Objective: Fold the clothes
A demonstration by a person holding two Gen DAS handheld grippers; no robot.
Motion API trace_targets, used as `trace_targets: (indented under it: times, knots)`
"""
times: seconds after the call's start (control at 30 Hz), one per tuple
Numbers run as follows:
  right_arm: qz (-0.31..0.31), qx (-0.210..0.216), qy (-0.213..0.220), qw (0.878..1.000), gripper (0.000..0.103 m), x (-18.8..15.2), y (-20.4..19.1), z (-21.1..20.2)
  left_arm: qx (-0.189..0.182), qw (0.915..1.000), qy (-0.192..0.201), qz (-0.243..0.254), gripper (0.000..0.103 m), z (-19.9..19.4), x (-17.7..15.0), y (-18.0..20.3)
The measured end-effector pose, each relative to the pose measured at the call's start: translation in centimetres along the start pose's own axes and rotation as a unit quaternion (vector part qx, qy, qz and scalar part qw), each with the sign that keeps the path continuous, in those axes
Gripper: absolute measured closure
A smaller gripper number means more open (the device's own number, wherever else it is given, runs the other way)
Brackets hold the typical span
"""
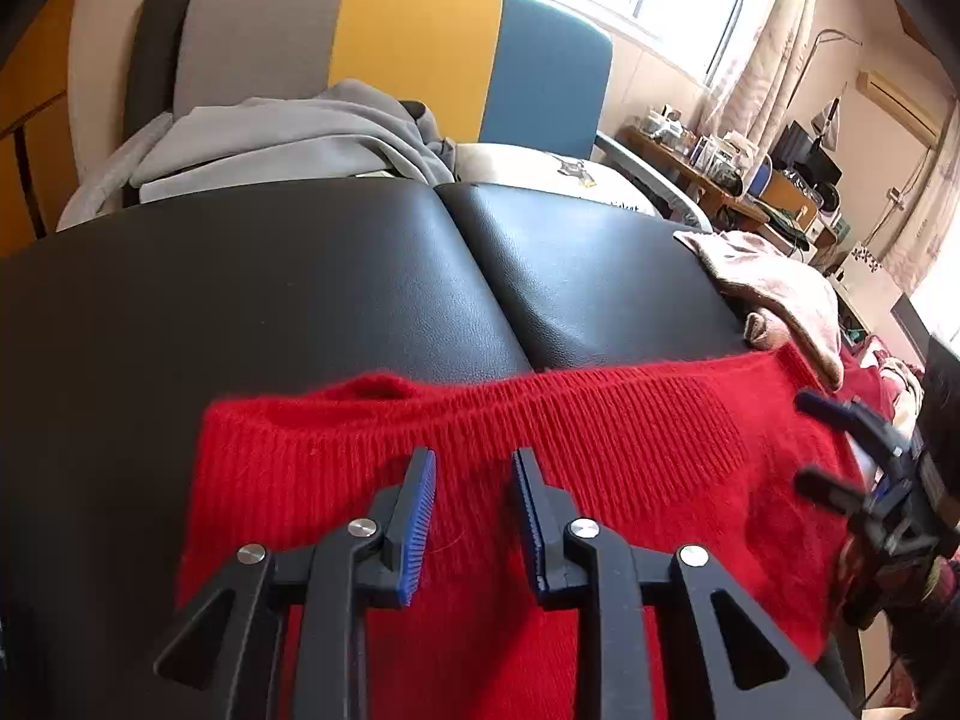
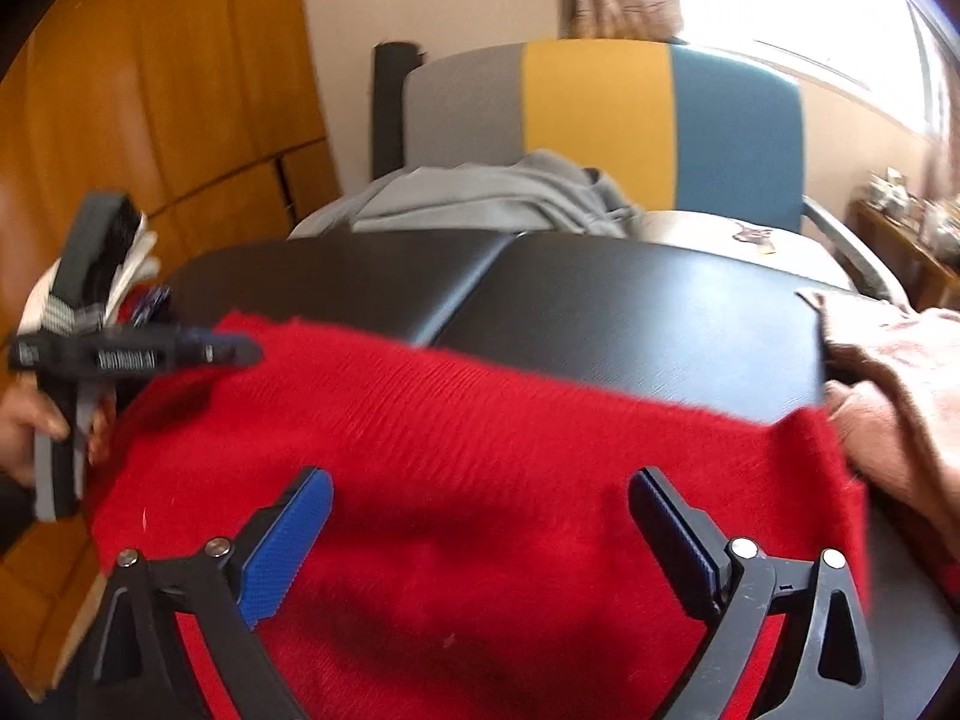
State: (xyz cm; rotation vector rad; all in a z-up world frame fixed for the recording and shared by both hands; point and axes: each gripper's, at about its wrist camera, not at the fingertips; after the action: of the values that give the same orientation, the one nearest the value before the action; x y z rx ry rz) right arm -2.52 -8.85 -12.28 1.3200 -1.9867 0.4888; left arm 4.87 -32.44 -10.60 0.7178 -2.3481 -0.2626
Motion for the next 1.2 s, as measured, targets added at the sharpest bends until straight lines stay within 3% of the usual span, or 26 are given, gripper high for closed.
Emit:
trace_targets:
  times: [0.07, 0.13, 0.2, 0.27, 0.33, 0.4, 0.43, 0.7, 0.77, 0.83, 0.9, 0.97, 1.07, 1.2]
  knots:
    - [0.007, -0.005, -0.007, 1.0, 0.013, 0.4, 0.5, 0.4, 0.001, 0.9999, -0.009, 0.005, 0.071, 0.8, -0.1, 0.1]
    - [0.014, -0.011, -0.014, 1.0, 0.038, 0.9, 1.1, 0.8, 0.001, 0.9999, -0.006, 0.008, 0.067, 1.1, -0.4, 0.2]
    - [0.021, -0.016, -0.02, 0.999, 0.054, 1.3, 1.6, 1.1, -0.001, 0.9998, 0.0, 0.018, 0.067, 1.1, -0.9, 0.3]
    - [0.028, -0.022, -0.027, 0.999, 0.054, 1.7, 2.1, 1.5, -0.003, 0.9996, 0.003, 0.03, 0.068, 0.9, -1.3, 0.3]
    - [0.026, -0.027, -0.019, 0.999, 0.062, 1.6, 2.0, 1.3, 0.006, 0.9994, 0.009, 0.032, 0.081, 0.7, -1.3, 0.2]
    - [0.03, -0.025, -0.011, 0.999, 0.081, 1.3, 2.0, 1.2, 0.001, 0.9994, 0.022, 0.027, 0.099, 0.1, -1.4, 0.1]
    - [0.037, -0.019, -0.009, 0.999, 0.09, 1.2, 2.1, 1.1, -0.004, 0.9992, 0.03, 0.024, 0.099, -0.4, -1.5, 0.1]
    - [0.04, -0.029, 0.019, 0.999, 0.096, 3.0, 2.4, -0.6, -0.022, 0.9938, 0.108, 0.013, 0.1, -4.0, 0.6, 0.9]
    - [0.04, -0.037, 0.022, 0.998, 0.096, 3.4, 2.6, -0.5, -0.017, 0.9949, 0.099, 0.009, 0.1, -2.8, 1.4, 0.7]
    - [0.044, -0.044, 0.019, 0.998, 0.102, 3.5, 2.8, 0.1, 0.004, 0.997, 0.078, 0.004, 0.1, -0.7, 1.3, 0.2]
    - [0.058, -0.044, -0.003, 0.997, 0.102, 2.6, 3.3, 1.7, 0.011, 0.9987, 0.047, -0.018, 0.098, 1.7, 0.2, -1.2]
    - [0.071, -0.039, -0.012, 0.997, 0.102, 2.0, 3.7, 2.5, -0.013, 0.9974, 0.054, -0.046, 0.096, 1.7, 0.0, -2.4]
    - [0.083, -0.024, -0.011, 0.996, 0.101, 1.6, 4.2, 2.6, -0.02, 0.9959, 0.054, -0.07, 0.096, 1.7, 0.1, -3.2]
    - [0.116, 0.004, 0.006, 0.993, 0.097, 1.0, 5.5, 1.8, 0.012, 0.9943, 0.076, -0.074, 0.094, -0.2, -0.1, -2.7]
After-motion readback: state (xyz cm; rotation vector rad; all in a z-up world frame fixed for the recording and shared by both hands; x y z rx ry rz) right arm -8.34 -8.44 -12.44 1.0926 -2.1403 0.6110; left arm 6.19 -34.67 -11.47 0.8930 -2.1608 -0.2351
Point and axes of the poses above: each gripper's, at about its wrist camera, not at the fingertips, and z roughly the way its jaws point, y to its right, x to its top, and after that the axes turned 12 degrees about -z, right-handed
